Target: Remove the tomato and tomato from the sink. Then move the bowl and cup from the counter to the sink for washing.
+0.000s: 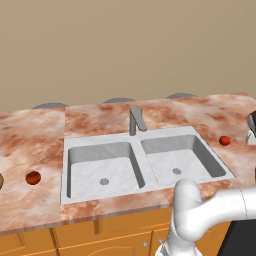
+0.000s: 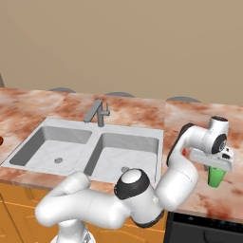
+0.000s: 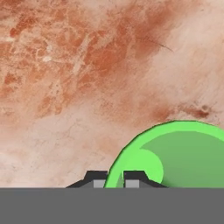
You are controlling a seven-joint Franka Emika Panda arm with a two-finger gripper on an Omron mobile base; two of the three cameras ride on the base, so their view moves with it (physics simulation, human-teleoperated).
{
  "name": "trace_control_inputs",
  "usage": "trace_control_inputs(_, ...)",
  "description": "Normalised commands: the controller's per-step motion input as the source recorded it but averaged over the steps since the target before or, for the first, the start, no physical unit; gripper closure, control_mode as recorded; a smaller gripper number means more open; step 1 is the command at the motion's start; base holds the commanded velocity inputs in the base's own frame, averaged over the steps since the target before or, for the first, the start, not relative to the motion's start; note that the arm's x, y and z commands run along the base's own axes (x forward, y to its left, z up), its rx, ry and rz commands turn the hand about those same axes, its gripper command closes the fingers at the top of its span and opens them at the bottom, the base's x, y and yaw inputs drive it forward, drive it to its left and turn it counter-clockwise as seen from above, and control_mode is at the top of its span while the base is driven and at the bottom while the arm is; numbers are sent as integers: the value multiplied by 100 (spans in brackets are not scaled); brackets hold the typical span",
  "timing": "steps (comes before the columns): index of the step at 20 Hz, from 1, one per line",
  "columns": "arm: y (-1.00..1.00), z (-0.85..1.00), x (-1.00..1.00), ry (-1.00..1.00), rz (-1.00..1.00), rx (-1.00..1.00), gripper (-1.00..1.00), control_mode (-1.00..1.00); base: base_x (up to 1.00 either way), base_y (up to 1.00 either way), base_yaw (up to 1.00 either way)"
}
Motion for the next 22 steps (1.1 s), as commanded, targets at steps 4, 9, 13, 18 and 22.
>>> trace_control_inputs(4, 12, 9, -33, -9, 0, 10, 100, -100, 0, 0, 0)
trace_control_inputs(9, 21, 12, -33, -9, 0, 9, 100, -100, 0, 0, 0)
trace_control_inputs(13, 35, 9, -29, -16, 0, 3, 100, -100, 0, 0, 0)
trace_control_inputs(18, 39, 15, -20, -20, 0, 0, 100, -100, 0, 0, 0)
trace_control_inputs(22, 44, 19, -17, -22, 0, 0, 100, -100, 0, 0, 0)
